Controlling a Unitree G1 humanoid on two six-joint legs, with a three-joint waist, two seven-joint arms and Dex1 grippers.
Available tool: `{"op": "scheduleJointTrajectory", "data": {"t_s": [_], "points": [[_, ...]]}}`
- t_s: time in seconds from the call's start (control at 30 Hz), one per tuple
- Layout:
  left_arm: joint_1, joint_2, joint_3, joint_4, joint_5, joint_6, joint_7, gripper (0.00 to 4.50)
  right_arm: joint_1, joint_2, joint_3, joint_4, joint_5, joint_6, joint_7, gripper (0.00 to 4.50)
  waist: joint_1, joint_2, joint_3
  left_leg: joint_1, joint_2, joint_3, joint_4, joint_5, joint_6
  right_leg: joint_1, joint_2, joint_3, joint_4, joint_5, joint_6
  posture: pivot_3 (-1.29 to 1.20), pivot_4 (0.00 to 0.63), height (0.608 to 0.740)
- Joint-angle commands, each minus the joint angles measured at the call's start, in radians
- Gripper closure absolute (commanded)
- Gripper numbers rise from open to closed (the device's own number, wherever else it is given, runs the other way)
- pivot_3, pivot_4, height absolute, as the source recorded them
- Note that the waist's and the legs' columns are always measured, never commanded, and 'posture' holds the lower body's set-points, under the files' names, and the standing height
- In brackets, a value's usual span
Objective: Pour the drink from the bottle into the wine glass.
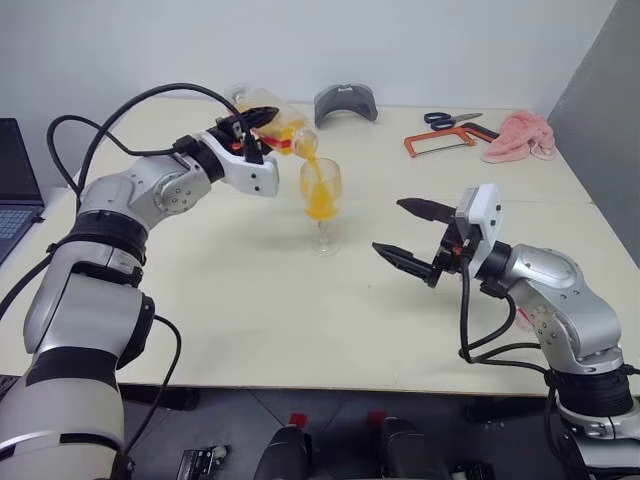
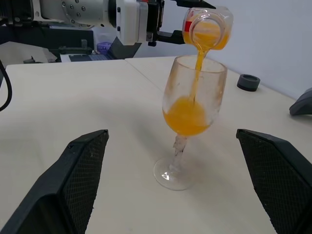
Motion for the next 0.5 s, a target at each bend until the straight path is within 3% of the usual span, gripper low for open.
{"op": "scheduleJointTrajectory", "data": {"t_s": [0.03, 0.5], "points": [[-0.057, 0.022, 0.005, 0.000, -0.001, 0.000, 0.030, 2.83, -0.007, -0.008, -0.011, -0.042, 0.012, -0.005, -0.005, 0.00, 0.000, 0.000, 0.000, 0.000, 0.000, 0.000, 0.000, 0.000, 0.000, 0.000, 0.000, 0.000, 0.000, 0.000, 0.000, 0.00, 0.150, 0.740], [-0.068, 0.028, -0.012, 0.015, 0.008, -0.003, 0.048, 2.83, -0.003, -0.009, -0.005, -0.041, 0.014, -0.004, -0.003, 0.00, 0.000, 0.000, 0.000, 0.000, 0.000, 0.000, 0.000, 0.000, 0.000, 0.000, 0.000, 0.000, 0.001, 0.000, 0.000, 0.00, 0.150, 0.740]]}}
